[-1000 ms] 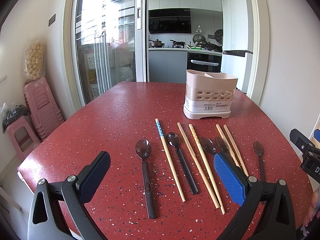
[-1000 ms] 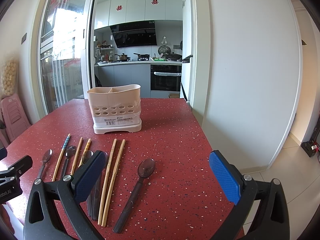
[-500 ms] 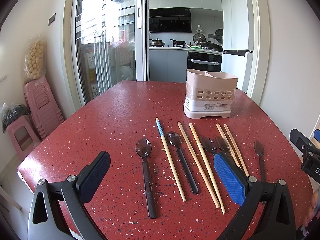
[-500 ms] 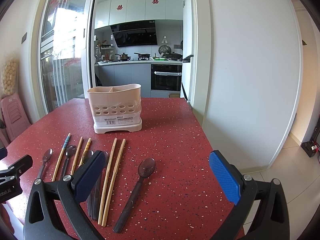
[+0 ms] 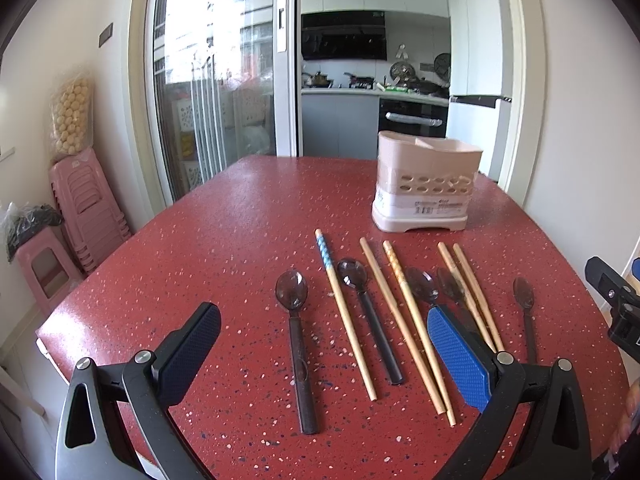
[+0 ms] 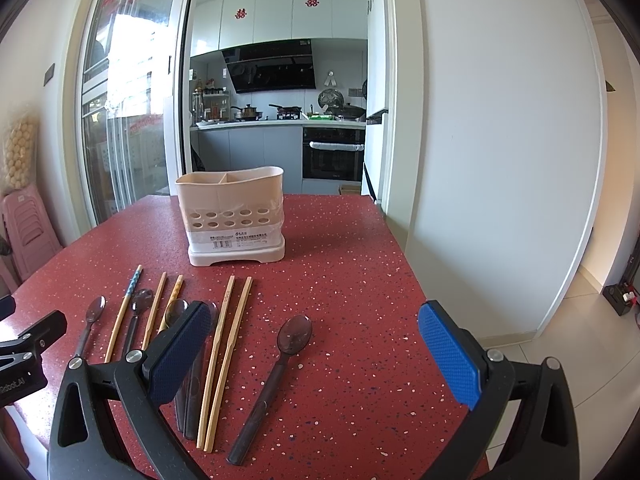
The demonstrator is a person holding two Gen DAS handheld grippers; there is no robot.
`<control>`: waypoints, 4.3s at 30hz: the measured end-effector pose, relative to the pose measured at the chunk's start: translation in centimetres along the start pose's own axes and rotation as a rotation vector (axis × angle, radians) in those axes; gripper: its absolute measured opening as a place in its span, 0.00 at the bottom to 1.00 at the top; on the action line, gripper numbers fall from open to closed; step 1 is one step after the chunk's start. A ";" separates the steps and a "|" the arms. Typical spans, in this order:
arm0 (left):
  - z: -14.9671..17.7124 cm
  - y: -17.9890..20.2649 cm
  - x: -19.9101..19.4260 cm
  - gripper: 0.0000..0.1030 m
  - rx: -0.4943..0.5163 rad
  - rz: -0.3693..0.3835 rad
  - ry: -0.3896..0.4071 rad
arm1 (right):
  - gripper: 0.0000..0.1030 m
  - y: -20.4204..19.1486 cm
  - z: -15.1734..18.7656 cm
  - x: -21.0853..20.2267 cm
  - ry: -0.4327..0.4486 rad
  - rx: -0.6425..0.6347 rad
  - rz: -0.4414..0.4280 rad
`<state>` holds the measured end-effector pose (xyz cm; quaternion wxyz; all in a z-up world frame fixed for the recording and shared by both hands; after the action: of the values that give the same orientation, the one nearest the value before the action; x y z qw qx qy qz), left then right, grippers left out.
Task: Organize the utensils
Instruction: 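Lower the right gripper onto a dark spoon and close on its handle, then lift the dark spoon with the right gripper and drop it into the pink caddy, then return the right gripper to the utensil row and open it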
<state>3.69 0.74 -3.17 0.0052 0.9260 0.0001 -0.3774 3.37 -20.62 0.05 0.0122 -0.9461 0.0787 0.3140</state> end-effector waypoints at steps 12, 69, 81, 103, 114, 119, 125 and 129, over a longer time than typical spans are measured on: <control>-1.7 -3.6 6.0 1.00 -0.074 0.040 -0.251 | 0.99 0.6 -1.0 8.4 -0.480 0.014 -0.153; -27.3 4.3 6.7 0.40 -0.126 0.282 0.055 | 0.12 1.2 -23.7 12.8 -0.363 -0.013 -0.609; -30.1 7.1 13.9 0.40 -0.117 0.244 0.187 | 0.12 -3.8 -27.9 18.2 -0.094 -0.098 -0.516; -23.4 8.3 14.8 0.40 0.003 0.108 0.127 | 0.13 -4.8 -20.6 19.6 -0.087 -0.282 -0.469; -22.3 6.4 11.0 0.41 -0.021 0.131 0.037 | 0.51 -3.1 -21.6 17.1 -0.142 -0.203 -0.513; -19.3 4.6 10.0 0.41 -0.056 0.143 -0.099 | 0.63 -1.4 -20.0 14.4 -0.219 -0.139 -0.539; -13.6 2.8 9.0 0.41 -0.073 0.114 -0.228 | 0.73 0.5 -14.9 12.8 -0.377 -0.069 -0.534; -9.9 1.7 8.0 0.53 -0.081 0.099 -0.266 | 0.75 1.6 -11.1 12.6 -0.480 -0.030 -0.511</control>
<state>16.33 -0.95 -1.72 0.0609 0.8657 -0.0311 -0.4958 19.62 -24.81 1.54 0.0945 -0.8344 -0.1703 0.5156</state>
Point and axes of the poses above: each gripper's, at about its wrist camera, not at the fingertips, and x roughly the way its jaws point, y to its right, z to its underside, the point moved 4 cm from there along x, roughly the way its jaws point, and after that the axes turned 11 degrees about -y, right-handed, at the moved point
